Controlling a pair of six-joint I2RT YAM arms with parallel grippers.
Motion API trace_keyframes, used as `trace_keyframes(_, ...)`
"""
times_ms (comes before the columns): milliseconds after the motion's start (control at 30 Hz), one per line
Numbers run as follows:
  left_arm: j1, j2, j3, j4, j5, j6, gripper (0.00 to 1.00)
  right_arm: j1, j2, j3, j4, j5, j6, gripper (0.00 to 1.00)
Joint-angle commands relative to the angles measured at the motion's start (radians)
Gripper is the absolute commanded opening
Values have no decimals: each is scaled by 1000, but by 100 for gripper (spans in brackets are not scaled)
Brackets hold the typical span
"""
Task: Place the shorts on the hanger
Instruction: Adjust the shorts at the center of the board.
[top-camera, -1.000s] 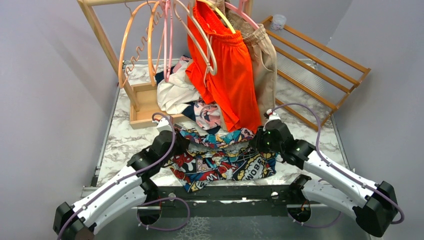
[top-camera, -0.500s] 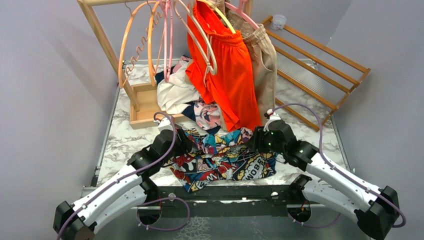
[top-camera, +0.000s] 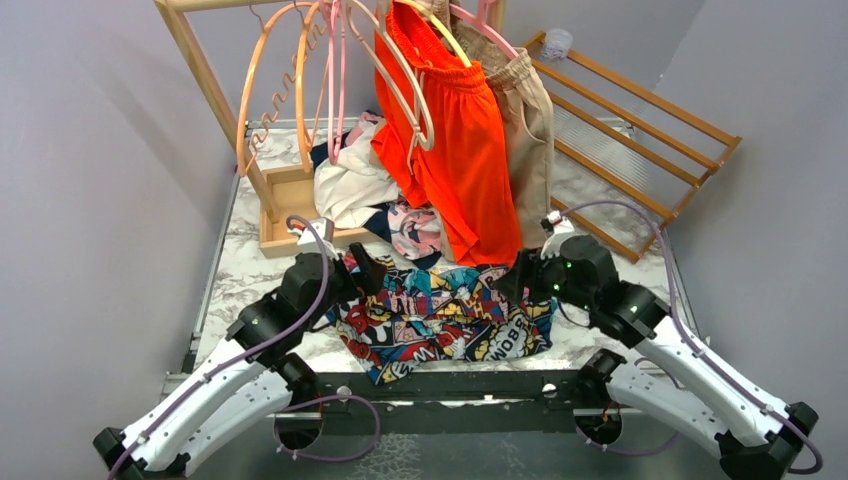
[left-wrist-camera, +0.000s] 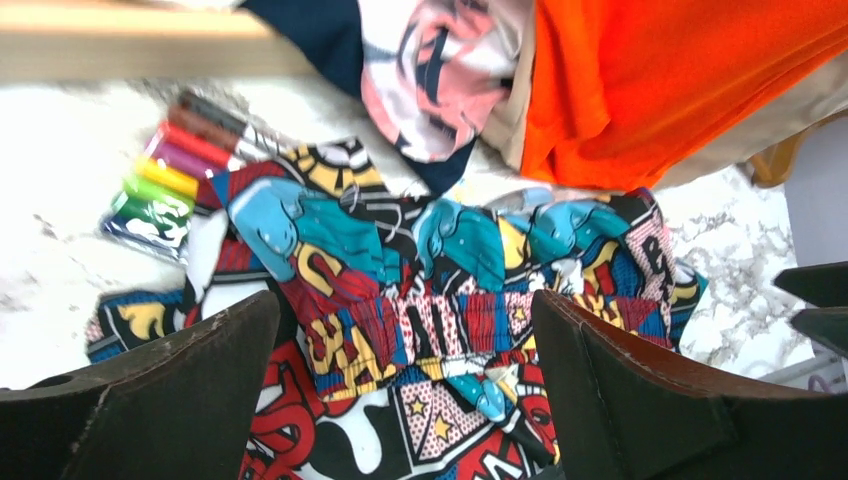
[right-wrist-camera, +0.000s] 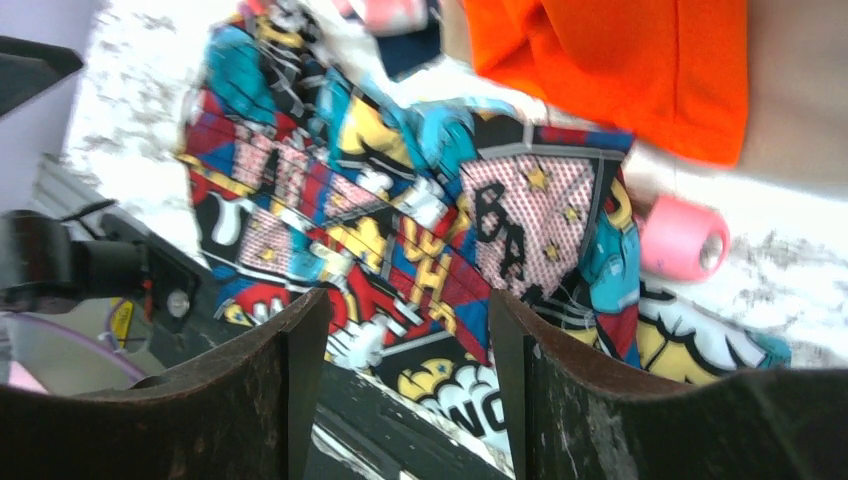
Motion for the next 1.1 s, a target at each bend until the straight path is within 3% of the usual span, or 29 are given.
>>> trace_keyframes(0, 4, -34, 78, -13, -95, 148, 99, -3, 22, 192, -58, -79, -160, 62)
trace_keyframes(200, 3, -66, 92, 77, -80, 353, 99, -4, 97, 435, -4, -159, -298, 61)
trace_keyframes(300, 4, -65, 72, 131, 15, 418, 99, -4, 178, 554, 67, -171, -310, 61)
trace_keyframes(500, 4, -38, 16, 227, 115, 432, 98, -3, 390, 814, 177, -115, -287, 61)
trace_keyframes(767, 4, -29, -5, 248, 125, 444, 97, -3, 641, 1084, 262, -74, -329, 61)
trace_keyframes(1067, 4, -59, -20, 247, 149, 440, 97, -3, 817, 1191, 339, -55, -364, 61)
